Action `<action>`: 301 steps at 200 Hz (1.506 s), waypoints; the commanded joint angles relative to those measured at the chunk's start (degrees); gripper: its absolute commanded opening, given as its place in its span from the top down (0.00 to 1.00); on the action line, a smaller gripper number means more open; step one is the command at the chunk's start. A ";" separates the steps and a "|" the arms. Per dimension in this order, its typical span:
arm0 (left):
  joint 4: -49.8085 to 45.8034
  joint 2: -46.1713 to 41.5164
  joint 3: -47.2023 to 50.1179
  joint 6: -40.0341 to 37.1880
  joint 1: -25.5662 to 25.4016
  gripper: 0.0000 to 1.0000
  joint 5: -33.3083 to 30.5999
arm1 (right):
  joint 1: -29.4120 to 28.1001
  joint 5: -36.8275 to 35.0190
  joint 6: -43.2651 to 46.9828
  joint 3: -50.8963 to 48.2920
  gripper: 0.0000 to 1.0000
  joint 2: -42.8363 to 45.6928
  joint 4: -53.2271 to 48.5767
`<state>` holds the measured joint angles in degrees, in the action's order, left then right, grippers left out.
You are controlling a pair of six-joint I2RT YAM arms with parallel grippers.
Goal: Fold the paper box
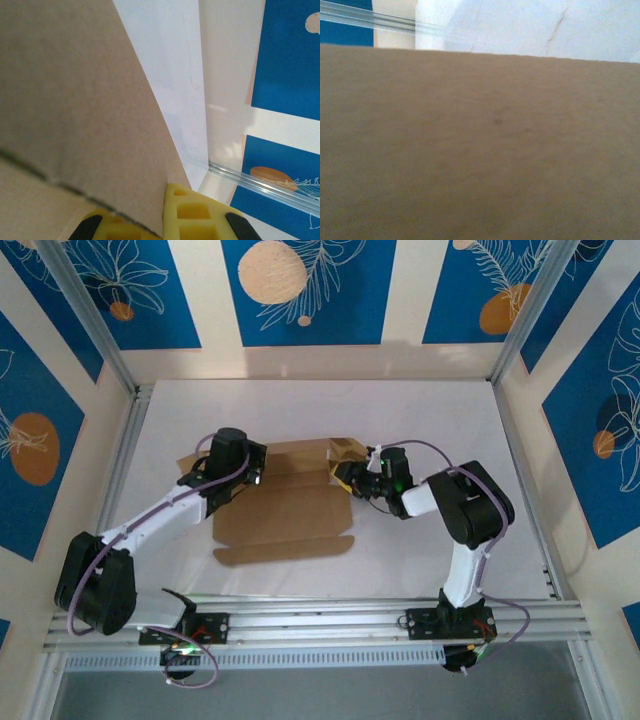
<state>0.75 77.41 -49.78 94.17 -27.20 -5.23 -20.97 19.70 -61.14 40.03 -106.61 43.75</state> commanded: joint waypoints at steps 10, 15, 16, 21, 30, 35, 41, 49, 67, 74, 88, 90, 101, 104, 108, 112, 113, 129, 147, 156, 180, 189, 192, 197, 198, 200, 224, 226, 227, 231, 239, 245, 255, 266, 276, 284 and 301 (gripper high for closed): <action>-5.71 -0.05 3.96 -3.89 -0.30 1.00 -4.85 | 0.49 -1.67 7.48 -1.65 0.47 7.26 -6.25; -5.48 -0.08 4.19 -3.91 -0.31 1.00 -4.87 | 0.61 -1.92 8.45 -1.96 0.46 8.57 -7.17; -5.45 -0.16 4.22 -3.91 -0.31 1.00 -4.92 | 0.64 -1.93 8.61 -2.01 0.46 8.85 -7.40; -5.48 -0.24 4.25 -3.84 -0.32 1.00 -4.95 | 0.76 -2.10 9.77 -2.27 0.45 10.26 -8.40; -5.45 -0.39 4.33 -3.91 -0.31 1.00 -5.05 | 0.92 -2.29 12.24 -2.49 0.45 12.84 -11.49; -5.40 -0.43 4.41 -3.98 -0.24 1.00 -4.97 | 0.87 -2.53 13.83 -2.39 0.45 14.61 -13.88; -5.33 -0.41 4.34 -4.04 -0.28 1.00 -4.96 | 0.89 -2.72 15.79 -2.20 0.44 16.78 -16.29; -5.28 -0.38 4.34 -4.07 -0.29 1.00 -4.89 | 0.98 -3.56 18.39 -2.29 0.44 19.66 -20.02; -4.89 -0.11 4.43 -4.00 -0.30 1.00 -4.70 | 1.13 -6.08 23.91 -2.17 0.45 27.20 -26.68; -4.67 -0.07 4.48 -3.87 -0.29 1.00 -4.55 | 1.29 -7.17 26.12 -1.74 0.45 29.88 -29.42; -4.24 0.29 4.56 -3.73 -0.31 1.00 -4.23 | 1.41 -11.09 30.71 0.06 0.47 34.58 -35.88; -4.24 0.33 4.55 -3.67 -0.31 1.00 -4.18 | 1.43 -11.73 31.39 0.42 0.47 35.10 -36.75; -4.25 0.47 4.59 -3.66 -0.28 1.00 -3.92 | 1.47 -15.53 35.05 2.66 0.48 37.21 -41.63; -4.27 0.54 4.45 -3.60 -0.27 1.00 -3.91 | 1.42 -16.72 36.17 3.59 0.48 37.43 -42.84; -4.35 0.55 4.43 -3.57 -0.25 1.00 -3.84 | 1.29 -18.41 37.59 4.79 0.48 37.60 -44.50; -4.36 0.55 4.43 -3.57 -0.30 1.00 -3.86 | 1.16 -19.86 39.02 5.92 0.48 37.49 -46.14; -4.36 0.55 4.43 -3.56 -0.30 1.00 -3.88 | 1.14 -20.22 39.45 6.24 0.48 37.42 -46.57; -4.55 0.31 4.50 -3.59 -0.24 1.00 -4.12 | 0.00 -27.14 46.57 10.45 0.45 35.30 -50.96; -4.93 0.22 4.44 -3.65 -0.30 1.00 -4.21 | -0.83 -30.23 53.71 15.23 0.39 30.54 -54.62; -4.96 0.20 4.43 -3.68 -0.26 1.00 -4.17 | -0.83 -30.21 55.77 18.07 0.37 27.76 -56.67; -5.41 0.31 4.28 -3.92 -0.26 1.00 -4.08 | -0.66 -24.90 61.04 25.00 0.35 20.87 -60.96; -5.58 0.46 4.12 -3.90 -0.26 1.00 -4.00 | -0.69 -23.17 63.18 27.85 0.35 18.47 -63.59; -5.64 0.54 4.08 -3.83 -0.24 1.00 -3.99 | -0.72 -22.53 63.90 28.60 0.35 17.81 -64.40; -5.75 0.59 4.03 -3.88 -0.27 1.00 -3.87 | -0.67 -21.75 65.21 29.62 0.35 16.66 -65.52; -5.71 0.57 4.01 -3.89 -0.24 1.00 -3.84 | -0.61 -21.70 65.46 29.78 0.35 16.46 -65.71; -5.82 0.62 3.99 -3.84 -0.18 1.00 -3.78 | -0.68 -21.59 65.92 30.13 0.35 16.09 -66.02; -5.65 1.24 3.99 -3.68 -0.16 1.00 -3.00 | -0.43 -19.74 70.60 32.16 0.35 12.86 -67.65; -5.63 1.25 3.99 -3.70 -0.25 1.00 -3.02 | -0.44 -19.34 70.87 32.38 0.36 12.59 -67.87; -5.61 1.25 4.03 -3.71 -0.23 1.00 -2.98 | -0.50 -19.08 71.06 32.47 0.36 12.45 -67.98; -5.63 1.38 3.99 -3.65 -0.20 1.00 -2.82 | -0.53 -18.17 71.51 33.00 0.37 11.87 -68.59; -5.46 1.51 4.03 -3.64 -0.19 1.00 -2.63 | -0.77 -16.17 72.18 34.20 0.39 10.66 -69.98; -5.43 1.74 3.92 -3.64 -0.21 1.00 -2.52 | -1.04 -15.16 72.38 35.14 0.40 9.72 -71.12; -5.61 1.81 3.91 -3.65 -0.20 1.00 -2.58 | -1.40 -14.02 71.89 36.84 0.43 8.14 -73.00; -5.60 1.89 3.93 -3.65 -0.22 1.00 -2.59 | -1.77 -12.07 70.61 38.51 0.48 6.98 -74.70; -5.63 1.96 3.90 -3.64 -0.19 1.00 -2.50 | -1.97 -10.21 69.03 39.09 0.52 6.74 -75.33; -5.59 2.13 3.82 -3.57 -0.18 1.00 -2.34 | -1.98 -8.96 67.64 39.14 0.56 7.11 -75.22; -5.61 2.30 3.52 -3.59 -0.16 1.00 -2.15 | -1.97 -7.47 64.68 39.10 0.63 8.08 -75.39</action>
<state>3.84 77.10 -47.48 92.40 -27.40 -7.60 -22.35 5.43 6.66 77.34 -99.63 -28.60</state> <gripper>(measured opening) 0.047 0.402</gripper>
